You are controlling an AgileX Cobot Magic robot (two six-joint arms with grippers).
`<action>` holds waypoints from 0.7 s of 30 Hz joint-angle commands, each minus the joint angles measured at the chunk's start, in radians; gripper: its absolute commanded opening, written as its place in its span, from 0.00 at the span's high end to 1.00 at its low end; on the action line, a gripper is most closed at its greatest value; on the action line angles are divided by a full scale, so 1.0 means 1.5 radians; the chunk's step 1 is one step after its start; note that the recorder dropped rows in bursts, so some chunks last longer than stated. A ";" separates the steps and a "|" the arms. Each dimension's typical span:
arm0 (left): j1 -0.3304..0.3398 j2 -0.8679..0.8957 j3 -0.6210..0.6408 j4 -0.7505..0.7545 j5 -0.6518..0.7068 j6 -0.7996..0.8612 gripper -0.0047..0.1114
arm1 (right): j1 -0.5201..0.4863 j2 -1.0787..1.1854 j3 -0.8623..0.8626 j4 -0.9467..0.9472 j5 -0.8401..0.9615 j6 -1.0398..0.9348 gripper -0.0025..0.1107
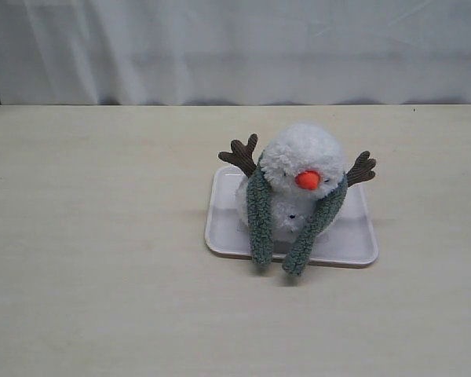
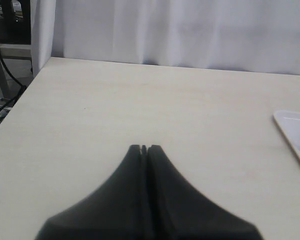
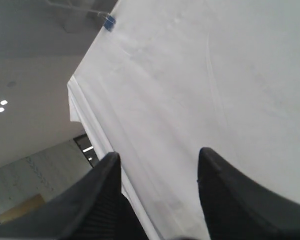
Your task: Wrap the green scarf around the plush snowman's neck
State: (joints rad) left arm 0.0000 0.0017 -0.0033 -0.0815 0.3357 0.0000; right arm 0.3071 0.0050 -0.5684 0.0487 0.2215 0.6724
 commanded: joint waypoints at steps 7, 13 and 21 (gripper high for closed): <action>-0.001 -0.001 0.002 0.001 -0.008 0.000 0.96 | -0.030 -0.003 0.080 -0.008 -0.276 -0.004 0.57; -0.001 -0.001 0.002 0.001 -0.008 0.000 0.96 | -0.146 -0.003 0.127 -0.008 -0.257 -0.004 0.57; -0.001 -0.001 0.002 0.001 -0.008 0.000 0.96 | -0.162 -0.003 0.190 -0.061 -0.235 -0.004 0.57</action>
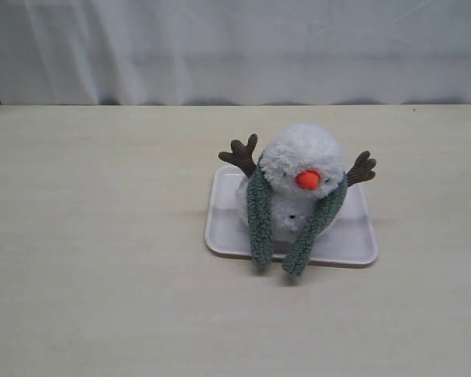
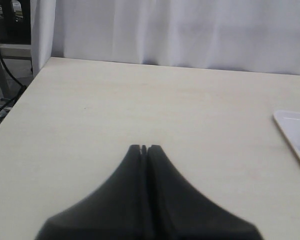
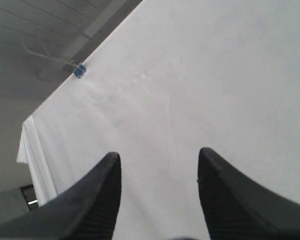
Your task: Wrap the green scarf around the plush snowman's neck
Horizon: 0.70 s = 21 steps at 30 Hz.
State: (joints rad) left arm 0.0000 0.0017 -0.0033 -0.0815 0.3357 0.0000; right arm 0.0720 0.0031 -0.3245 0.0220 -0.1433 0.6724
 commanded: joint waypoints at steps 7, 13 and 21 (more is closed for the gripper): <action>-0.001 -0.001 0.002 0.001 -0.008 0.000 0.96 | -0.005 -0.002 0.112 -0.043 0.010 -0.004 0.57; -0.001 -0.001 0.002 0.001 -0.008 0.000 0.96 | -0.005 -0.002 0.184 -0.043 0.013 -0.004 0.57; -0.001 -0.001 0.002 0.001 -0.008 0.000 0.96 | -0.005 -0.002 0.216 -0.043 0.210 -0.004 0.57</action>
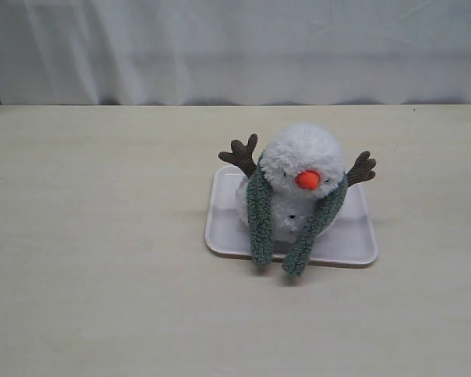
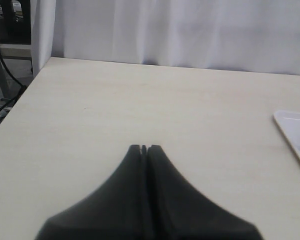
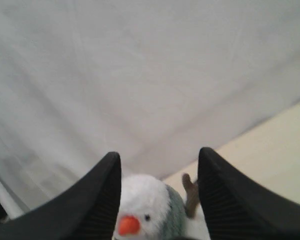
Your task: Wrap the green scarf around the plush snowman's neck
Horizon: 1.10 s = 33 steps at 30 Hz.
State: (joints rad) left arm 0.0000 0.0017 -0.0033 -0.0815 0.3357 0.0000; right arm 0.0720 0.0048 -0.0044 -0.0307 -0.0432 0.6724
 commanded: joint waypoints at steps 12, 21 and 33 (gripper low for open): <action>-0.001 -0.001 0.002 0.001 -0.007 0.000 0.96 | -0.005 -0.003 0.003 -0.008 0.208 -0.004 0.57; -0.001 -0.001 0.002 0.001 -0.007 0.000 0.96 | -0.005 -0.003 0.003 -0.008 0.262 -0.004 0.57; -0.001 -0.001 0.002 0.001 -0.007 0.000 0.96 | -0.005 -0.003 0.003 -0.008 0.260 -0.004 0.57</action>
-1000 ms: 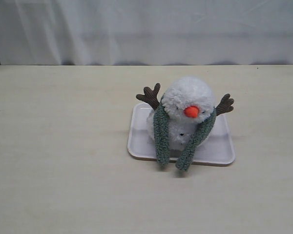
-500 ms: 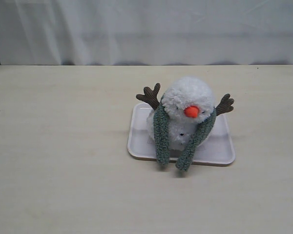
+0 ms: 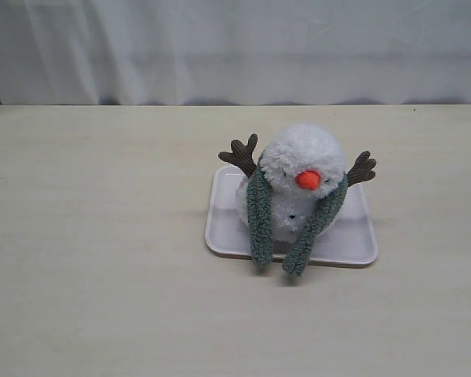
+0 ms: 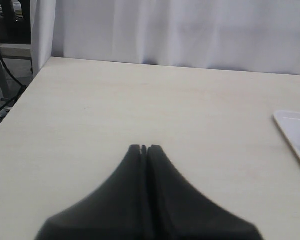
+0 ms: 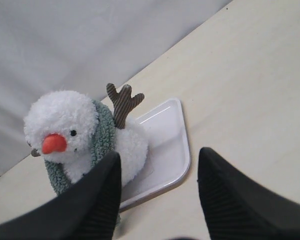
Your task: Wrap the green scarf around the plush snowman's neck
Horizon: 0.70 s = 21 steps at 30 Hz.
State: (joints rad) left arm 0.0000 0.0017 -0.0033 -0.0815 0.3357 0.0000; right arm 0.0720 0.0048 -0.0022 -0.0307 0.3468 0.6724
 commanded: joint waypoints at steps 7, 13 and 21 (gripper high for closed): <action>-0.001 -0.001 0.002 0.001 -0.008 0.000 0.96 | -0.001 -0.003 0.001 -0.005 0.000 -0.004 0.57; -0.001 -0.001 0.002 0.001 -0.008 0.000 0.96 | -0.001 -0.003 0.001 -0.007 0.000 -0.117 0.57; -0.001 -0.001 0.002 0.001 -0.008 0.000 0.96 | -0.001 -0.003 0.001 -0.007 -0.002 -0.564 0.57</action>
State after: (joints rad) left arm 0.0000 0.0017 -0.0033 -0.0815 0.3357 0.0000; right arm 0.0720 0.0048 -0.0022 -0.0307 0.3468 0.0546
